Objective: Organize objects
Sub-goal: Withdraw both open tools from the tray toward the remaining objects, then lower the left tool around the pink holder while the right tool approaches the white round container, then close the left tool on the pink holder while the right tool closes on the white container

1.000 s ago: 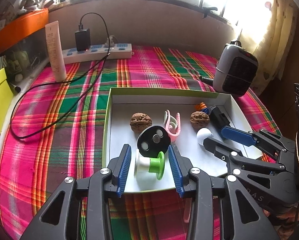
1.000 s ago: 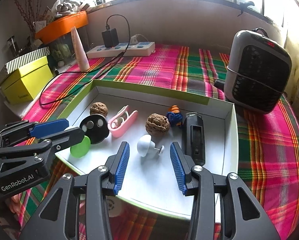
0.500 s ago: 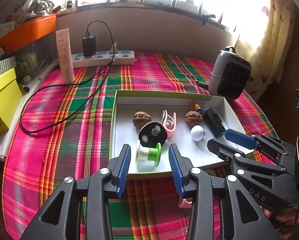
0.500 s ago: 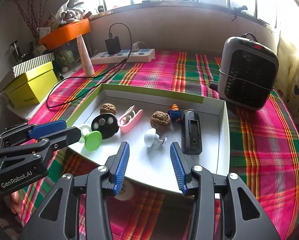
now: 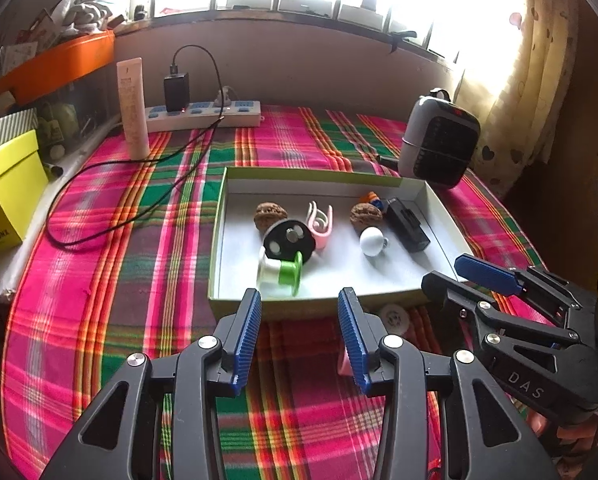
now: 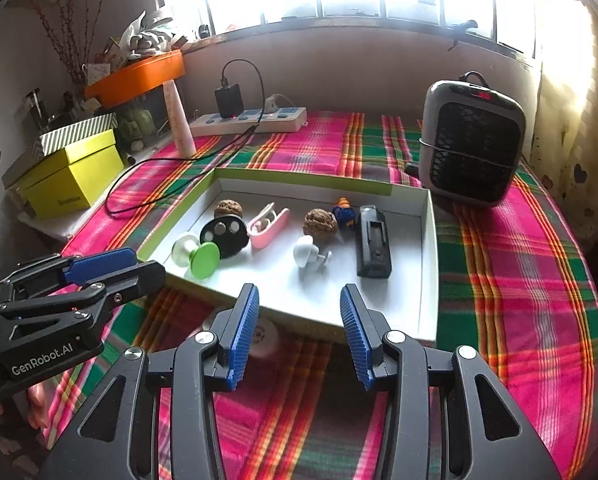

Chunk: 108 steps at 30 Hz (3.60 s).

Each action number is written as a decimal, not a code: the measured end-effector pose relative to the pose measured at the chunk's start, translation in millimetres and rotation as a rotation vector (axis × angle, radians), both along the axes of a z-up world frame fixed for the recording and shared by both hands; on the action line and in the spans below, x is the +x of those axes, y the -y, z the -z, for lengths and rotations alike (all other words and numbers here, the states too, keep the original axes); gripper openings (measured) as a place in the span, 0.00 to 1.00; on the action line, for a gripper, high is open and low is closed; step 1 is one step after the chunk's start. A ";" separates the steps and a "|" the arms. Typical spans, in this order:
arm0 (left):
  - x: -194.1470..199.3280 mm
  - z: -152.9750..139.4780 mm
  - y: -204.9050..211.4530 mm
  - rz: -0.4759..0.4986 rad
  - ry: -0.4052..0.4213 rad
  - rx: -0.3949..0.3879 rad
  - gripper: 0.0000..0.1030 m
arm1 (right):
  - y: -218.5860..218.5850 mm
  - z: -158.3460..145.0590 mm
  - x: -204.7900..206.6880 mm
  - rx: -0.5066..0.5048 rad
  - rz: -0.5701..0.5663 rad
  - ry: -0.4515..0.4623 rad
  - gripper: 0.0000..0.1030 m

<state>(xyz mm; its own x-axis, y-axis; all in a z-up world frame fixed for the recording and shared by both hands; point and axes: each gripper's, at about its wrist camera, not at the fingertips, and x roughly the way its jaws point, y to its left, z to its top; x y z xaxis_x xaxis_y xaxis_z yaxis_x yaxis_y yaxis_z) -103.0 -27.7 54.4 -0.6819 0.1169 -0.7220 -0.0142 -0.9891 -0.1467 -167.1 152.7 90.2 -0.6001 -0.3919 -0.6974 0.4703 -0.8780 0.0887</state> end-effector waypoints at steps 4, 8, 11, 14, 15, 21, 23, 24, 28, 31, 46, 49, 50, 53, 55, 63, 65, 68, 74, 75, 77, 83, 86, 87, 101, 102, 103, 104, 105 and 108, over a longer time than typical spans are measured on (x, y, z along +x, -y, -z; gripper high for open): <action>6.3 3.8 -2.7 0.004 0.007 0.005 0.38 | -3.9 3.7 6.2 -0.010 0.004 0.012 0.42; 11.5 7.2 -4.7 0.010 0.012 0.011 0.38 | -5.9 7.8 11.6 0.000 0.007 0.012 0.42; 15.6 9.6 -5.6 0.020 0.015 0.019 0.38 | -8.1 10.5 14.4 -0.002 0.004 0.021 0.42; 17.4 14.4 -6.3 0.030 0.027 0.036 0.40 | -9.7 13.6 18.2 0.002 0.002 0.027 0.42; 17.7 15.5 -6.8 0.035 0.028 0.040 0.41 | -10.2 14.7 19.7 0.002 0.002 0.030 0.42; 17.9 22.9 -12.9 0.069 0.050 0.067 0.45 | -15.4 19.6 23.2 0.002 0.005 0.043 0.42; 16.6 24.7 -15.8 0.081 0.055 0.068 0.46 | -17.7 20.5 23.7 -0.001 0.011 0.048 0.42; 15.7 25.6 -16.9 0.084 0.059 0.073 0.46 | -18.9 21.0 23.9 -0.001 0.012 0.051 0.42; 13.2 29.6 -21.9 0.093 0.070 0.068 0.47 | -21.5 22.8 24.7 -0.002 0.016 0.057 0.42; 10.7 33.5 -24.7 0.098 0.079 0.064 0.47 | -22.6 24.2 24.8 -0.003 0.018 0.064 0.42; -7.4 44.5 -27.3 0.102 0.091 0.011 0.47 | -20.1 28.5 22.9 0.009 0.013 0.076 0.42; -10.1 44.5 -28.0 0.100 0.089 0.002 0.47 | -20.2 28.9 22.2 0.010 0.016 0.078 0.42; -10.5 44.7 -29.1 0.101 0.087 -0.009 0.47 | -20.1 29.1 22.0 0.010 0.017 0.079 0.42; -11.0 45.0 -31.4 0.102 0.082 -0.028 0.47 | -18.7 29.4 21.7 0.013 0.018 0.081 0.42; -11.2 44.7 -30.6 0.102 0.081 -0.024 0.46 | -17.1 30.1 22.0 0.016 0.015 0.082 0.42; -8.8 45.3 -20.8 0.072 0.078 -0.020 0.26 | -9.9 31.1 22.1 0.025 0.007 0.086 0.42; -7.5 45.7 -17.4 0.065 0.078 -0.012 0.23 | -8.4 31.0 21.6 0.024 0.008 0.089 0.42; -5.8 46.3 -13.5 0.055 0.078 -0.003 0.19 | -5.1 30.6 21.9 0.024 0.005 0.089 0.42; -0.6 47.0 -6.0 0.033 0.081 0.002 0.17 | 4.8 29.0 21.0 0.019 -0.004 0.088 0.42; 0.8 47.3 -4.0 0.027 0.080 0.001 0.17 | 7.1 28.7 21.1 0.018 -0.004 0.086 0.42; 3.2 47.7 1.1 0.018 0.080 0.009 0.17 | 11.8 28.7 20.9 0.018 -0.010 0.082 0.42; 7.4 48.5 10.8 0.001 0.078 0.023 0.17 | 21.9 30.9 17.8 0.026 -0.007 0.089 0.42; 8.0 48.8 12.7 0.000 0.076 0.028 0.17 | 23.7 30.6 14.3 0.023 0.007 0.091 0.42; 8.1 48.9 13.2 0.002 0.074 0.030 0.17 | 25.1 30.6 13.1 0.023 0.011 0.090 0.42; 8.9 48.5 15.7 0.001 0.072 0.049 0.17 | 32.8 36.1 5.0 0.055 0.057 0.093 0.42; 9.1 48.5 15.7 0.001 0.072 0.048 0.17 | 33.0 36.1 5.1 0.057 0.061 0.092 0.42; 9.0 48.4 15.7 0.001 0.072 0.047 0.17 | 33.1 36.2 5.5 0.059 0.063 0.090 0.42; 9.0 48.5 15.8 0.001 0.072 0.047 0.17 | 33.6 36.2 5.5 0.061 0.064 0.089 0.42; 9.1 48.5 15.9 0.001 0.072 0.047 0.17 | 33.6 36.2 5.8 0.064 0.067 0.087 0.42; 9.0 48.5 15.9 0.001 0.072 0.046 0.17 | 33.7 35.9 5.5 0.062 0.071 0.087 0.42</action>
